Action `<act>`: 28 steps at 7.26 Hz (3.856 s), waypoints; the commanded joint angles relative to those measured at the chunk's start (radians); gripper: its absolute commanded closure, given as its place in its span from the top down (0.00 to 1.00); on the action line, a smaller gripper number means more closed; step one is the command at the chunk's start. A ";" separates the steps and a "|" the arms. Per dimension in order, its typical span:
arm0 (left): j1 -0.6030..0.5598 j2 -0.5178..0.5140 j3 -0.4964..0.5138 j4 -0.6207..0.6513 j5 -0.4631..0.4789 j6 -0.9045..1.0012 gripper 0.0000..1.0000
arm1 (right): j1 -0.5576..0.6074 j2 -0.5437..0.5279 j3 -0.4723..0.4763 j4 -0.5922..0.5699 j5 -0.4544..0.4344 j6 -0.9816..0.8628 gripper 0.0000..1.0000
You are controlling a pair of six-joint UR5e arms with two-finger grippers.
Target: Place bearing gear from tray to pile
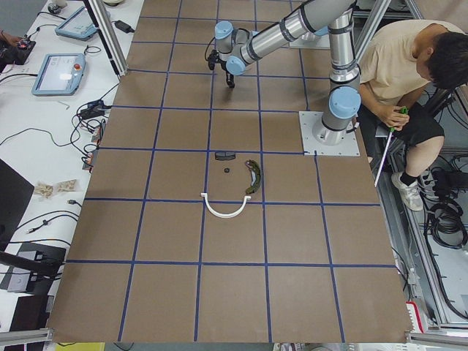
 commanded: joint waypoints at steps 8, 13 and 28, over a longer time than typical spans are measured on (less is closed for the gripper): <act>0.705 0.035 0.265 -0.494 0.146 0.721 0.00 | 0.000 0.003 0.001 -0.001 0.000 0.000 1.00; 0.874 0.009 0.202 -0.373 0.178 0.956 0.00 | 0.001 0.003 0.001 -0.001 0.000 -0.002 1.00; 0.934 -0.016 0.077 -0.204 0.196 1.013 1.00 | 0.000 0.006 0.001 -0.001 0.000 -0.002 1.00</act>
